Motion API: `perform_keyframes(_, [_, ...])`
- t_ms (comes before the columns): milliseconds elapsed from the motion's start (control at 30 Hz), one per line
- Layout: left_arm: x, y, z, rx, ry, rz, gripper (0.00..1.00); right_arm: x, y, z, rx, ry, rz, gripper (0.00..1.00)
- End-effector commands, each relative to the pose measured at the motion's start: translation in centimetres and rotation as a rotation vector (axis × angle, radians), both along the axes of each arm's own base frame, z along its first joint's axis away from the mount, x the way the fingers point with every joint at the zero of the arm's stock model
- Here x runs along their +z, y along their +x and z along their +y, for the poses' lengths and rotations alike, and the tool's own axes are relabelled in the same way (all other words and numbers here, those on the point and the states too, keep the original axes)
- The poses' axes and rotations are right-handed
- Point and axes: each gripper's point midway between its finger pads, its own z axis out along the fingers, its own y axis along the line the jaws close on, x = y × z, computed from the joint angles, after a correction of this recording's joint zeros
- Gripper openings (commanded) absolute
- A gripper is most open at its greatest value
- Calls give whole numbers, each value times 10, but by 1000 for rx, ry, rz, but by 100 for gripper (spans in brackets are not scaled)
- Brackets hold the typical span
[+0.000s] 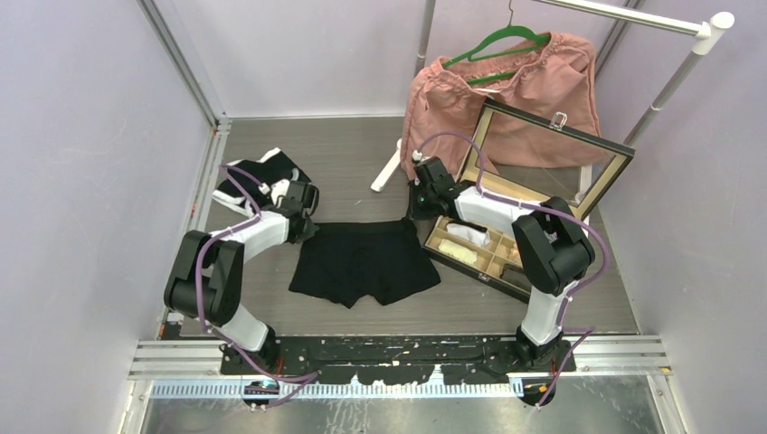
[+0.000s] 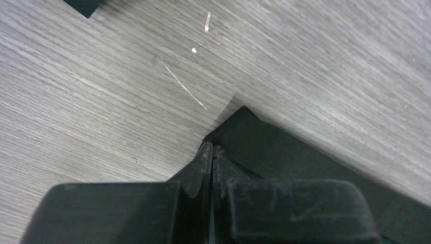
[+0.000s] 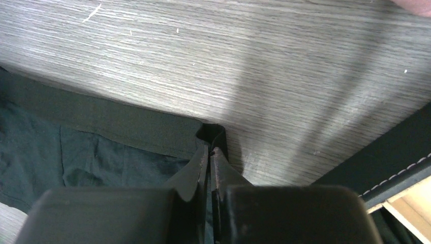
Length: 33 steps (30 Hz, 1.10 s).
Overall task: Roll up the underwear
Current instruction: Flatten out the underwear at the center of the board.
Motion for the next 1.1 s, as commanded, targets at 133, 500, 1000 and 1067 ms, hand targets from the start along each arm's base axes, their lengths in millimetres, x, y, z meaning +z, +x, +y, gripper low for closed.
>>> perform_keyframes(133, [-15, 18, 21, 58, 51, 35, 1, 3, -10, 2, -3, -4, 6, 11])
perform_keyframes(500, [-12, 65, 36, 125, -31, 13, 1, -1, -48, 7, 25, -8, 57, 13])
perform_keyframes(1000, [78, 27, -38, -148, -202, -197, 9, 58, -36, -21, -52, -49, -137, 46])
perform_keyframes(1067, [88, 6, -61, -221, -246, -220, 9, 52, -47, -10, -27, 11, -78, 46])
